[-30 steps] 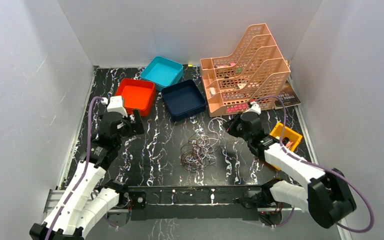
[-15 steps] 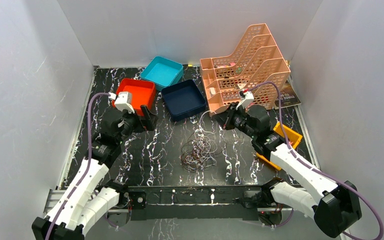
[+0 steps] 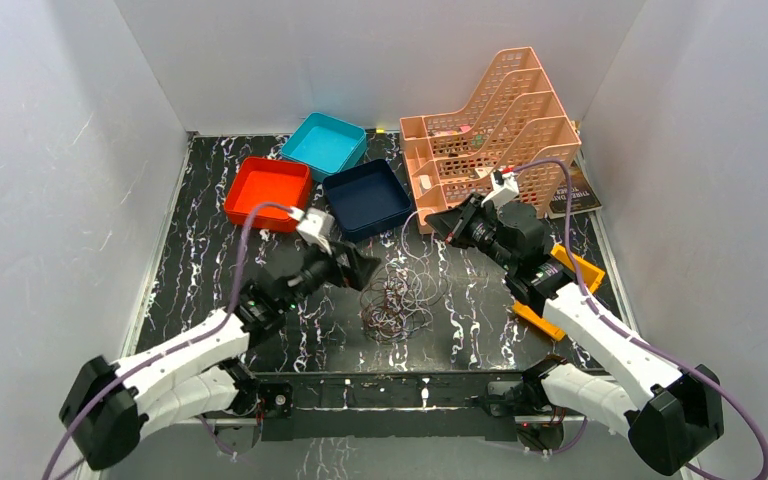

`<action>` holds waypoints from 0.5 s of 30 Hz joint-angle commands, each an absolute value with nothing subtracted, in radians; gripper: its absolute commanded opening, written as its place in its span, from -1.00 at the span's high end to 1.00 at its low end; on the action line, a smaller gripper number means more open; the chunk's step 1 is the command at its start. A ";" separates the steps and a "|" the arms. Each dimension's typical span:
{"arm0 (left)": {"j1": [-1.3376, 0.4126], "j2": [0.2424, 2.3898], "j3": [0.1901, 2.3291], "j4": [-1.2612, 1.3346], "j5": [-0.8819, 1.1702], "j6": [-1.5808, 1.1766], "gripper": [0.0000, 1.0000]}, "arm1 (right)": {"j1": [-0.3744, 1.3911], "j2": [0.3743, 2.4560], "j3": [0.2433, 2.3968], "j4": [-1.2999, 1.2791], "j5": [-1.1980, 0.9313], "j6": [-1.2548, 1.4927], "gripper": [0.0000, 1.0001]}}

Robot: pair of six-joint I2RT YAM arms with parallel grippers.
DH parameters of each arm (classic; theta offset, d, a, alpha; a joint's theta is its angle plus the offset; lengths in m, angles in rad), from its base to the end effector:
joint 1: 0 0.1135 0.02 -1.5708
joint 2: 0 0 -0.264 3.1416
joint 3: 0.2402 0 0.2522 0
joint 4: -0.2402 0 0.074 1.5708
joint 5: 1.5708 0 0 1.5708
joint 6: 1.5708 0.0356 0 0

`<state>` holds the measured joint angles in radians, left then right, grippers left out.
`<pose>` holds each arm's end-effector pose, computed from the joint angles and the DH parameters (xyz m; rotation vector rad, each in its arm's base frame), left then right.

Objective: Untangle the cables

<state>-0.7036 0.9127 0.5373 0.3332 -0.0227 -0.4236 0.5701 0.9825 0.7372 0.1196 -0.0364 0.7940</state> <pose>0.1667 -0.1404 0.2837 0.2164 1.6668 -0.8447 0.1966 0.1276 0.3181 0.1734 1.8020 1.0315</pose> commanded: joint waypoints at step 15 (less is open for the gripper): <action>-1.069 1.497 0.516 1.232 -0.278 -0.137 -0.97 | 0.575 0.944 0.785 0.097 -0.074 0.839 1.00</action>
